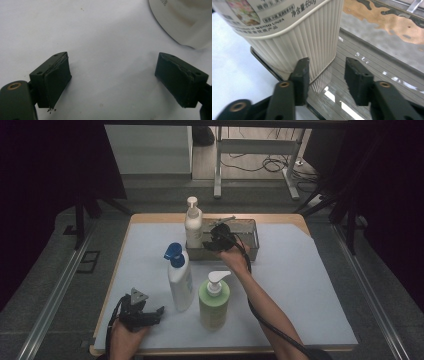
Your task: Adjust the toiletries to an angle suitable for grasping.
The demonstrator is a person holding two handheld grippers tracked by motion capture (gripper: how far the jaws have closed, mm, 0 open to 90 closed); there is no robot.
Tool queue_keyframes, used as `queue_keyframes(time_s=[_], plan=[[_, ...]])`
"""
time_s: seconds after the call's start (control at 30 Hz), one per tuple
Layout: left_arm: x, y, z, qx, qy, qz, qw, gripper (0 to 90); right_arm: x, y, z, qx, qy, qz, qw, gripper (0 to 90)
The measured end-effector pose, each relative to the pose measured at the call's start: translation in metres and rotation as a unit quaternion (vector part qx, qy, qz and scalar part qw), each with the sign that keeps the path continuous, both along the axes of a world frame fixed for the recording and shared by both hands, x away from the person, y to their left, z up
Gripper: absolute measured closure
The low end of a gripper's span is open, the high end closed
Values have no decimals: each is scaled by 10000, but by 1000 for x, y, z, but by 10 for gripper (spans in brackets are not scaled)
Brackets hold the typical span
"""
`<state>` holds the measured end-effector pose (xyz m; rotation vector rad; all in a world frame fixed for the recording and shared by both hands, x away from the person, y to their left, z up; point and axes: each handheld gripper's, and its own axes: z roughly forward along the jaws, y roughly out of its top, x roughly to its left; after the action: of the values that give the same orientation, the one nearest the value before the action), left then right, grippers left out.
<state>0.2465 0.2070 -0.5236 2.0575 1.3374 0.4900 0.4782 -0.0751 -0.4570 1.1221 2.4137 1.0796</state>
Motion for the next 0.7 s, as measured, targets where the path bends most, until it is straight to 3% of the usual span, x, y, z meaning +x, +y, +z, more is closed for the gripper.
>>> queue_keyframes(time_s=[0.37,0.7], plan=[[0,0,0,-1,5,-1,10000,125,-6,-12,11,-99,-145,109,9998,405],[0,0,0,0,3,0,10000,125,-14,-23,24,21,-213,171,9996,364]])
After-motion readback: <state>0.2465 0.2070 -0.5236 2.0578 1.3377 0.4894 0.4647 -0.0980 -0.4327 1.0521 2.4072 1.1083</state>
